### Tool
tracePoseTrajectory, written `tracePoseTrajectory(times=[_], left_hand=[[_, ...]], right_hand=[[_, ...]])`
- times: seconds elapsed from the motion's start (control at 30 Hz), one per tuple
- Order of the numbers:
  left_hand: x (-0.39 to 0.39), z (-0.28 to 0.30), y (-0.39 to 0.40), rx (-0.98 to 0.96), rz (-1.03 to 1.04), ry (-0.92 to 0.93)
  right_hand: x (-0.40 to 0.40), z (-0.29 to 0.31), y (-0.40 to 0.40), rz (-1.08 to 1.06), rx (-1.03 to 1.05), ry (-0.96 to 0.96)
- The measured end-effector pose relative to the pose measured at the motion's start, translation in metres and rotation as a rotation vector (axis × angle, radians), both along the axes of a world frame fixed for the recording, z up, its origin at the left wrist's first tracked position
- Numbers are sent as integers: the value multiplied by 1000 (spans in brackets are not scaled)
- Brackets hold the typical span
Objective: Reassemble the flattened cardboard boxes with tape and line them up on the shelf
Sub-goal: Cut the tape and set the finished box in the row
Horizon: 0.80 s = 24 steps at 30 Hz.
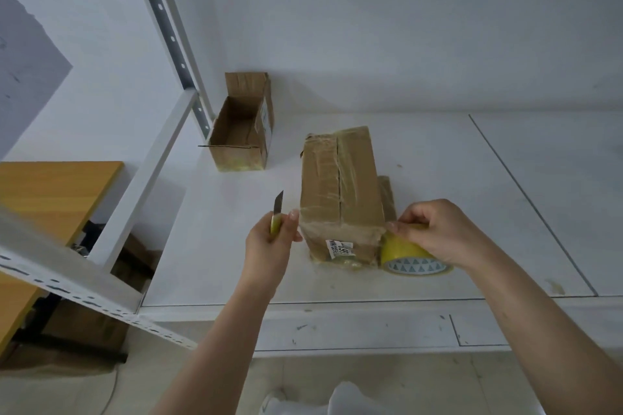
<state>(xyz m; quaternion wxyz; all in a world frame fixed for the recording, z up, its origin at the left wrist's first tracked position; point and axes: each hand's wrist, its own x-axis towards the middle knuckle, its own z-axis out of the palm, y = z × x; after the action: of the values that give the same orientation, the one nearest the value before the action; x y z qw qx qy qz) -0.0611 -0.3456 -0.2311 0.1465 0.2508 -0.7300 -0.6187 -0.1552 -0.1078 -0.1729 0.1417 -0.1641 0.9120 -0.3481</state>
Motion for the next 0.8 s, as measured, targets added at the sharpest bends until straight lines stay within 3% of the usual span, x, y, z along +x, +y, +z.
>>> tracePoseTrajectory(times=[0.3,0.47,0.53,0.67,0.73,0.8], left_hand=[[-3,1,20,209,18,-133],[0,-6,29,450,17,-213],[1,-3,22,391,31,-186],[-1,32,-7,77,127,-50],[-8,68,-9,-45,-54,118],[-22,103,2,-165,-413,200]], right_hand=[[1,-4,0,-24,-6,5],[2,-3,1,-11,0,20],[2,-2,1,-22,-6,21],[0,-1,4,-36,-27,38],[0,-1,4,-37,-34,41],[0,-1,4,-39,-34,33]])
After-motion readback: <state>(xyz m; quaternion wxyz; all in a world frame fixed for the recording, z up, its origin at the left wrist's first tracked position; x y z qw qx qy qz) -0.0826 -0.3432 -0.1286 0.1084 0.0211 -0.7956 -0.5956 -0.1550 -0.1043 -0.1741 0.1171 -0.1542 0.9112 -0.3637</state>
